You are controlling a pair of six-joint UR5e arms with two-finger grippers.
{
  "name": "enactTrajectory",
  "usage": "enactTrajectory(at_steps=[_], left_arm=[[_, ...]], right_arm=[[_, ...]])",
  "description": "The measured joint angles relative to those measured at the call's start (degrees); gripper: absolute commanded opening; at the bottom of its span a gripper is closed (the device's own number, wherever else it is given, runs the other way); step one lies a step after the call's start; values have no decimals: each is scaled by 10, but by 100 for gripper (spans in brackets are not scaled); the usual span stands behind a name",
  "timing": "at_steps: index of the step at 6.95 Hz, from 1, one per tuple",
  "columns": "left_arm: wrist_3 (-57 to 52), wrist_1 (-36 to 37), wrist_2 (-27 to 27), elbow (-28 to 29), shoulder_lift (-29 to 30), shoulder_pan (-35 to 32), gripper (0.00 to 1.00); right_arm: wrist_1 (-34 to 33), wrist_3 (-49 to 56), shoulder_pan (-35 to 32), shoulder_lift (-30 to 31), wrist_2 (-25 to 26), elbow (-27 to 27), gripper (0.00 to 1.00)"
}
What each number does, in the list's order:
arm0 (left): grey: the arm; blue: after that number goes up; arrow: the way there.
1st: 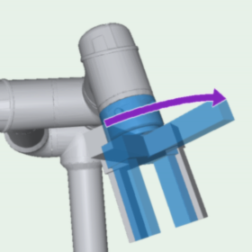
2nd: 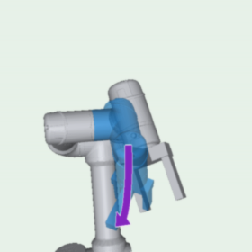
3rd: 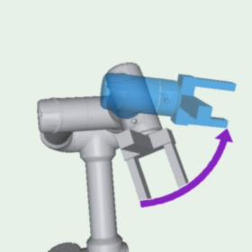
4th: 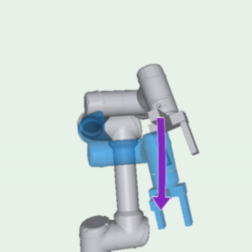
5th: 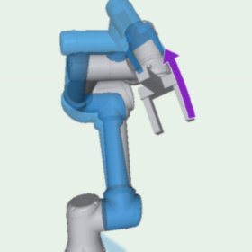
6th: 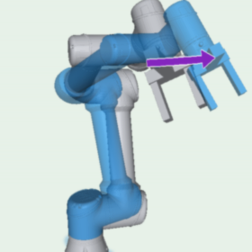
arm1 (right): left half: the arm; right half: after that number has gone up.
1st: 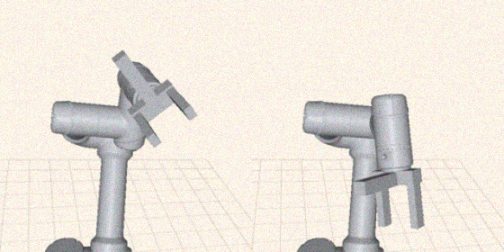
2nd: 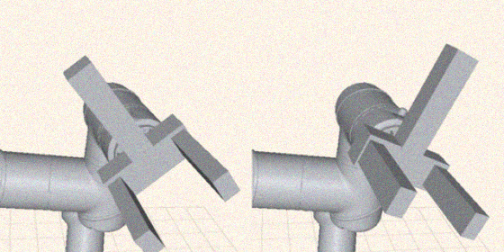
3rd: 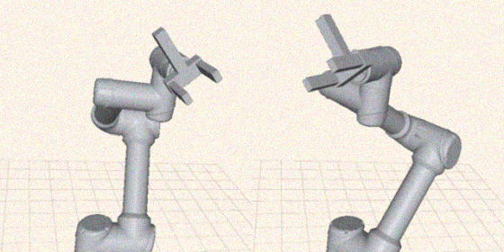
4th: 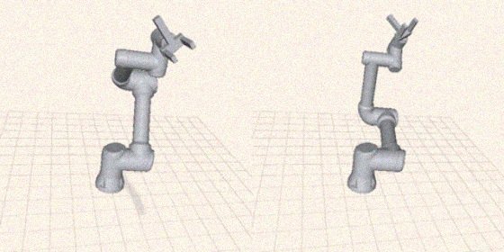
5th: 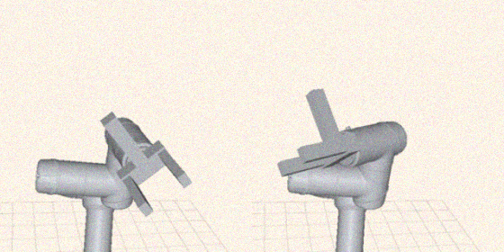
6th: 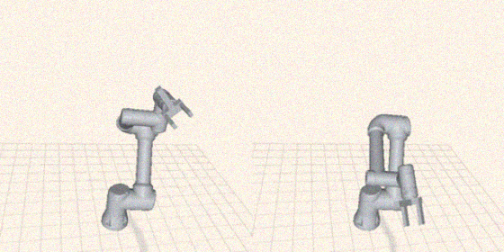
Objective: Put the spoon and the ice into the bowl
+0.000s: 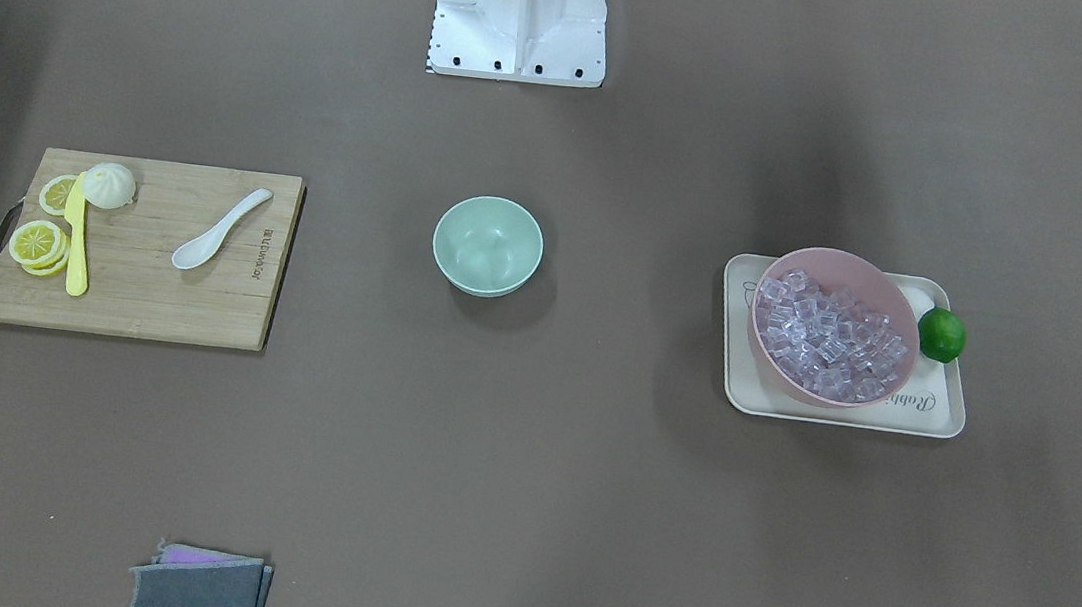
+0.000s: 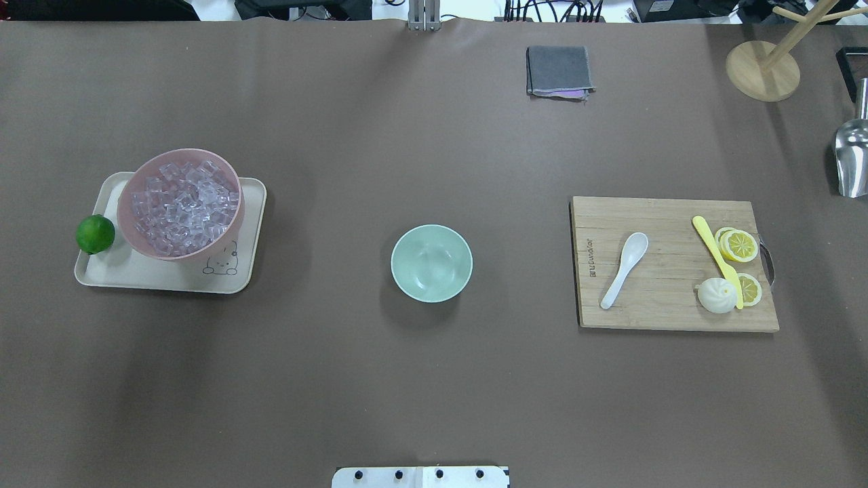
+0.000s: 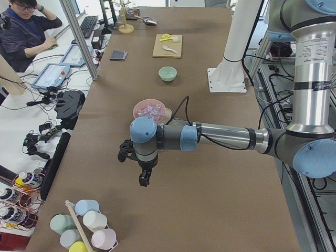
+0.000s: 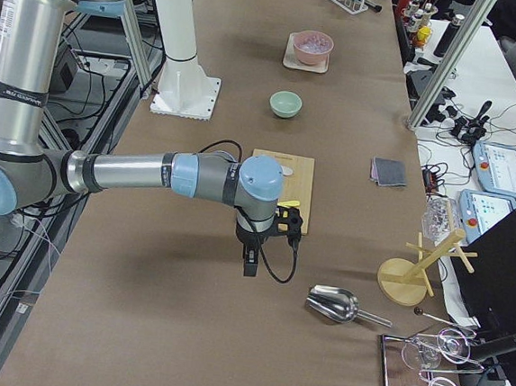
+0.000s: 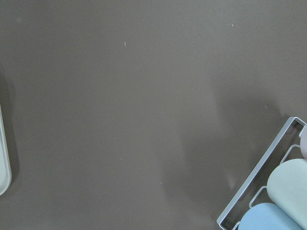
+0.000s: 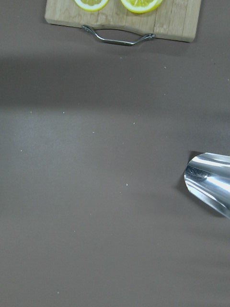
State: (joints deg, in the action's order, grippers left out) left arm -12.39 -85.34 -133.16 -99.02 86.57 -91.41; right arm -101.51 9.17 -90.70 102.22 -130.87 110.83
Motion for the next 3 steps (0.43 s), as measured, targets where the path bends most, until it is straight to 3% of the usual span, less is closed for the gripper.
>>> enactTrajectory(at_steps=[3], left_arm=[[0,-8,0,-2,1,0,99]], right_arm=[[-1,0,0,-2,-6,19,100]])
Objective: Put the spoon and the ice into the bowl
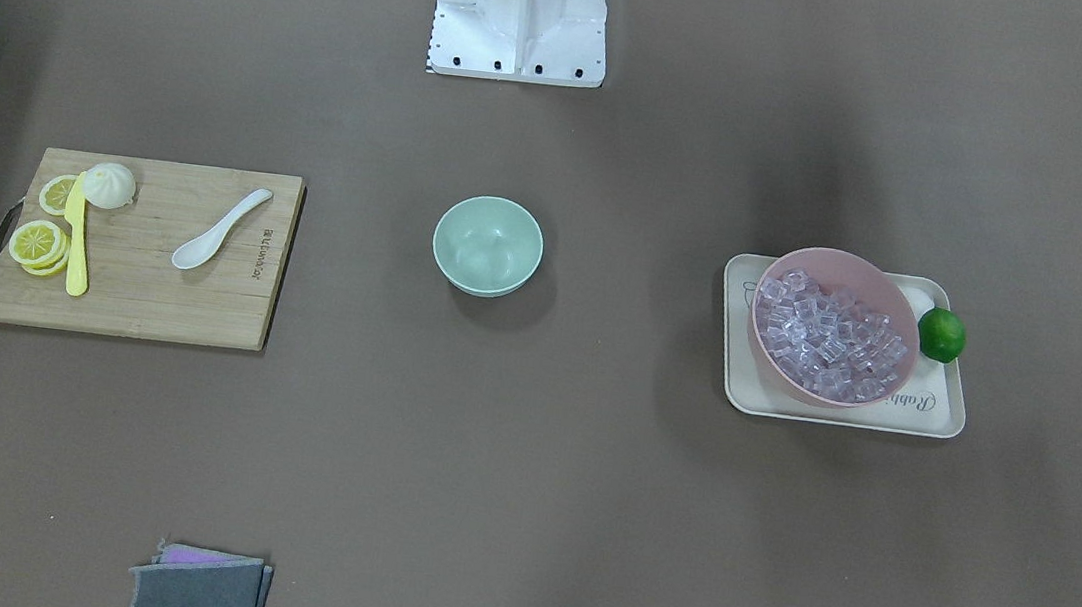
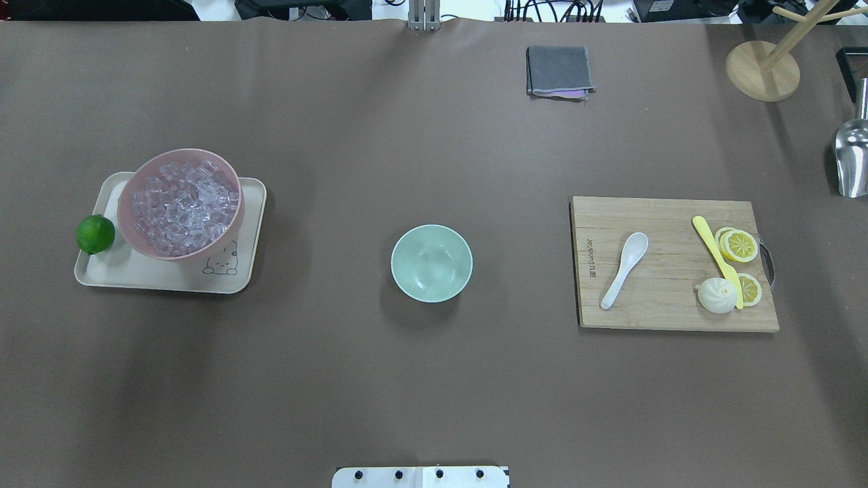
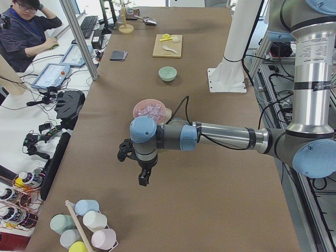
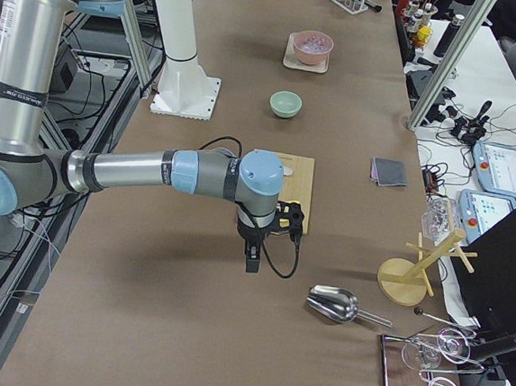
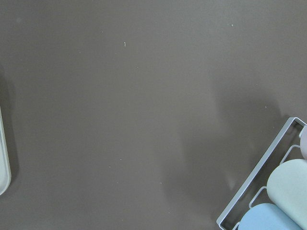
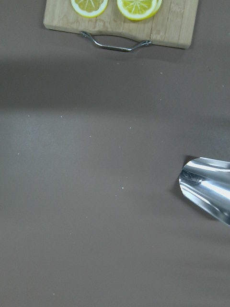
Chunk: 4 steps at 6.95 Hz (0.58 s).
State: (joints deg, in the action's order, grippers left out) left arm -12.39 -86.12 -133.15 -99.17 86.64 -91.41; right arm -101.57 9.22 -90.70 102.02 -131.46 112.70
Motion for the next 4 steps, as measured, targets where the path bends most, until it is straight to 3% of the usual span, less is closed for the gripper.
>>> enactTrajectory(at_steps=[4], left_arm=[[4,-101,1,4,-1,0,99]], right_arm=[[33,-4,0,-3,-12,24,100]])
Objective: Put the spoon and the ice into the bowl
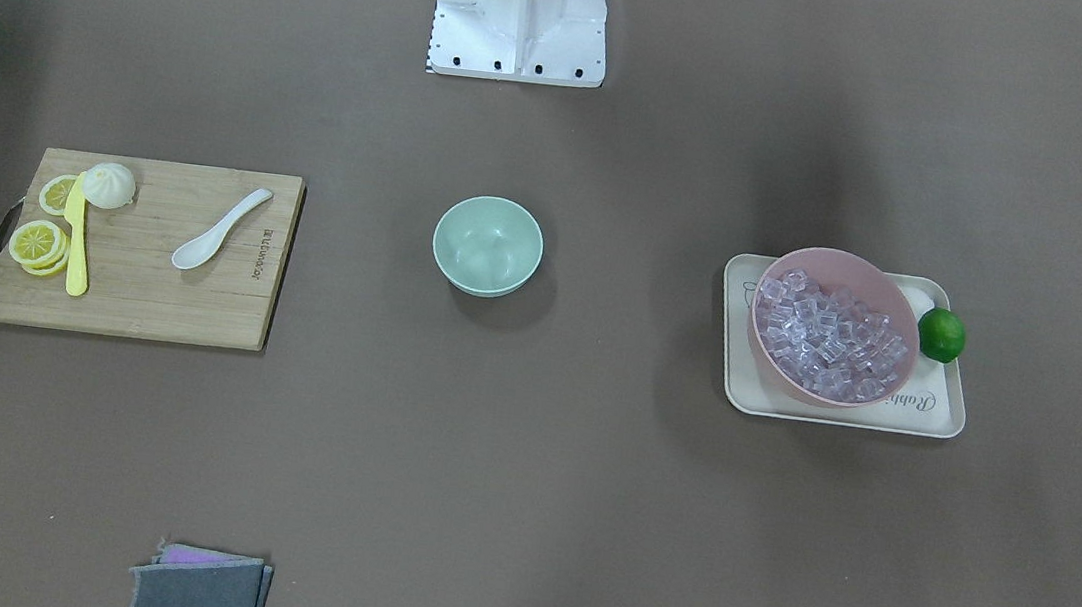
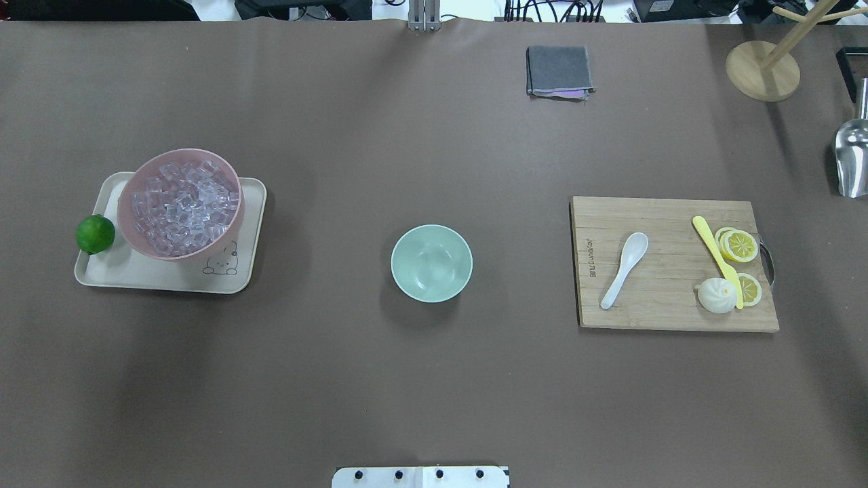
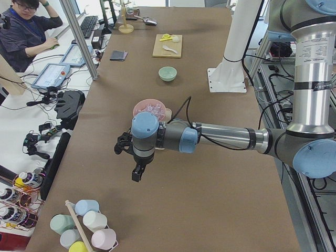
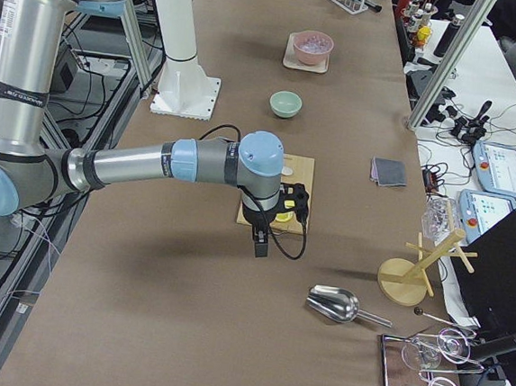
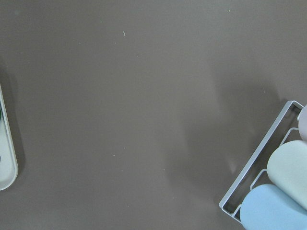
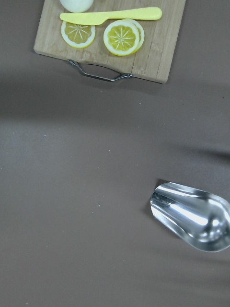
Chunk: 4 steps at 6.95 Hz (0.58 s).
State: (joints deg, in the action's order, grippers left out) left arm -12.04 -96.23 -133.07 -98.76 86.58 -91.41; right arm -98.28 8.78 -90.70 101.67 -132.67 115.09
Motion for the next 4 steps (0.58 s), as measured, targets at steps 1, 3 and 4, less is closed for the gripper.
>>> enactTrajectory(at_steps=[1,3,4], left_arm=[[1,-29,0,2,2,0,99],[3,-98,3,14,15,0,99],[4,-130,2,25,23,0,99]], right_arm=[[29,-2,0,-2,0,0,100],[61,-19,-1,-16,0,-3,100],[71,-50,-1,-25,1,-3,100]])
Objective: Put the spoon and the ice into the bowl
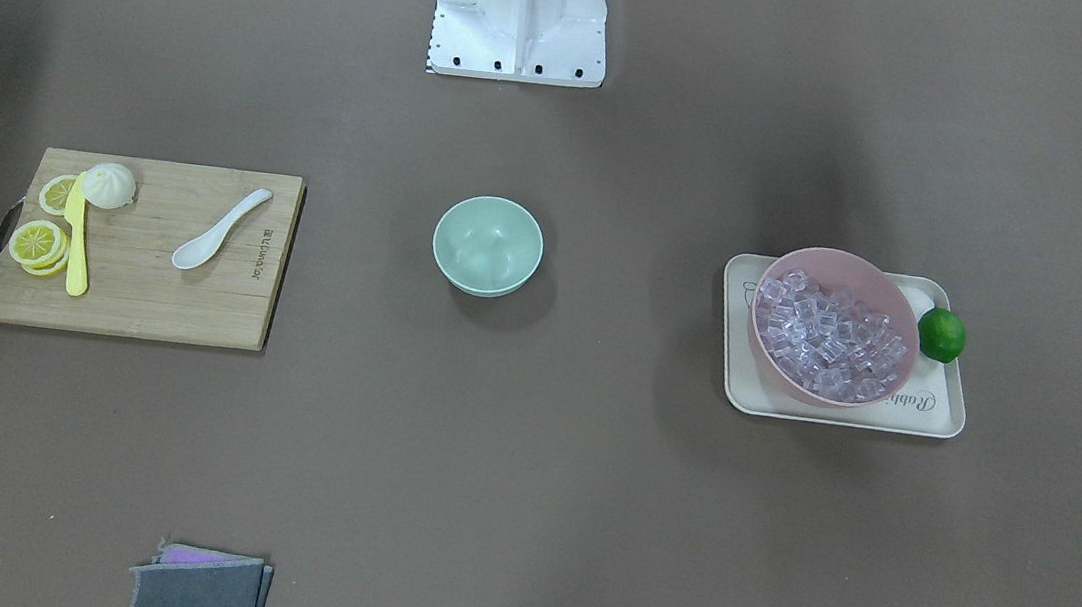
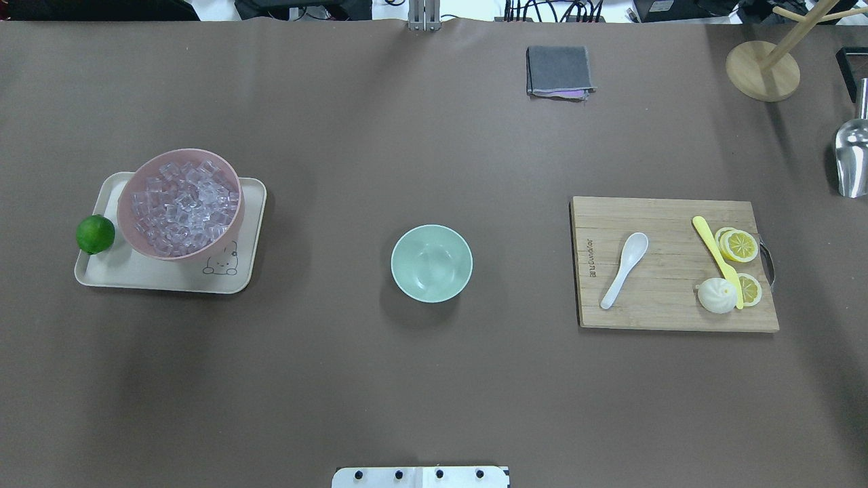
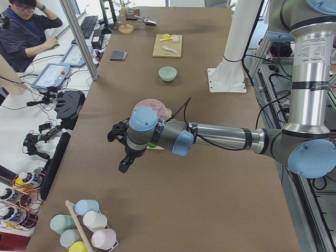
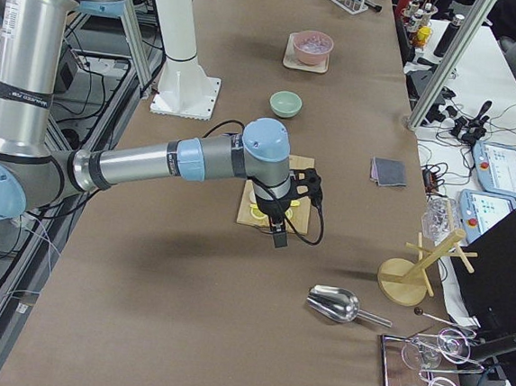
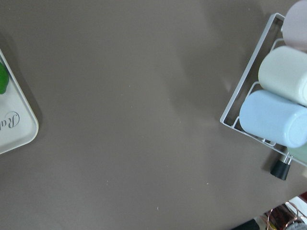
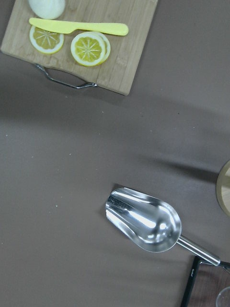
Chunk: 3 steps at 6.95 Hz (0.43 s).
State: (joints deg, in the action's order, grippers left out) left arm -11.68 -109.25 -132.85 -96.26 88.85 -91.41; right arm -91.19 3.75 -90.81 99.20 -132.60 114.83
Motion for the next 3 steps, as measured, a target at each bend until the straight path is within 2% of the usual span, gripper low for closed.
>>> enactTrajectory(at_steps=[3], left_arm=[[95,-98,-3,5,17,9,99]], right_arm=[[108,-35,0,-2,0,-11,100]])
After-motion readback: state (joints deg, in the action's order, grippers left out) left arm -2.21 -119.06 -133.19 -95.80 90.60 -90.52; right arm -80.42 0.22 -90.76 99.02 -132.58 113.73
